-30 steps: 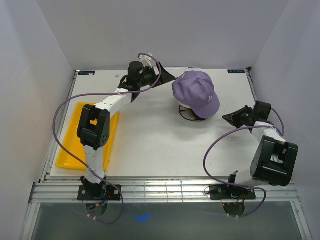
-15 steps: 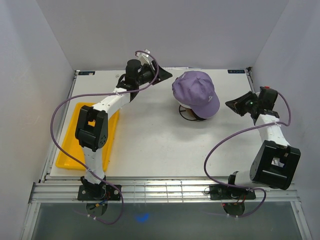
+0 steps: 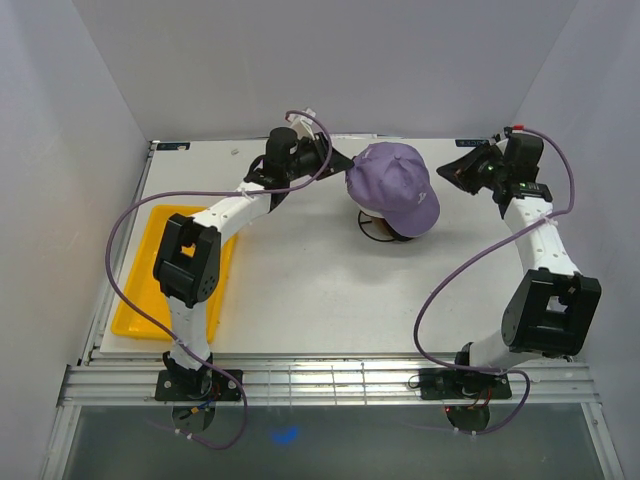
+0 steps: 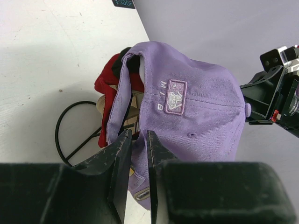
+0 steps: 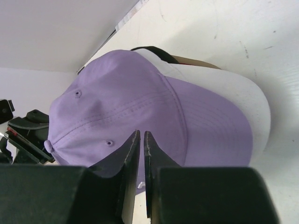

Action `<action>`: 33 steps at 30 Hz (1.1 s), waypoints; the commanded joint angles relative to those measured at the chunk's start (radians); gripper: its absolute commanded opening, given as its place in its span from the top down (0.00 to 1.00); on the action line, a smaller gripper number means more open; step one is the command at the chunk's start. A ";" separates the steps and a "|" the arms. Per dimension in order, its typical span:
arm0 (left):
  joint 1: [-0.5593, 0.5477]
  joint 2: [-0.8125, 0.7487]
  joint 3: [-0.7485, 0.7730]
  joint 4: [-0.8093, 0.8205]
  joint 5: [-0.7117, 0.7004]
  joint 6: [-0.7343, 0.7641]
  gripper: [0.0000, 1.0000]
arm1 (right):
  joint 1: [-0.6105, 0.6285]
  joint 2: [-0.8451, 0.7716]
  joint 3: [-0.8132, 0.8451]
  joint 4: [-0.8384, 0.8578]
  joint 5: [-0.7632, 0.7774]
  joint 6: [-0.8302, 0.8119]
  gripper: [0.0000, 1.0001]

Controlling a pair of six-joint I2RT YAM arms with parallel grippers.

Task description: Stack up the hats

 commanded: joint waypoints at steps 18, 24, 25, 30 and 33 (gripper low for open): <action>-0.032 0.037 -0.024 -0.068 -0.084 0.015 0.78 | 0.102 0.179 0.014 0.067 -0.015 0.016 0.87; -0.031 0.046 -0.021 -0.082 -0.089 0.020 0.77 | 0.102 0.179 0.014 0.061 -0.020 0.010 0.87; -0.031 0.049 -0.013 -0.090 -0.089 0.023 0.77 | 0.102 0.179 0.013 0.063 -0.020 0.010 0.87; -0.031 0.026 0.022 -0.136 -0.098 0.057 0.54 | 0.099 0.160 0.005 0.063 -0.023 0.010 0.87; -0.029 -0.006 0.048 -0.171 -0.115 0.080 0.31 | 0.094 0.151 0.028 0.055 -0.031 0.015 0.87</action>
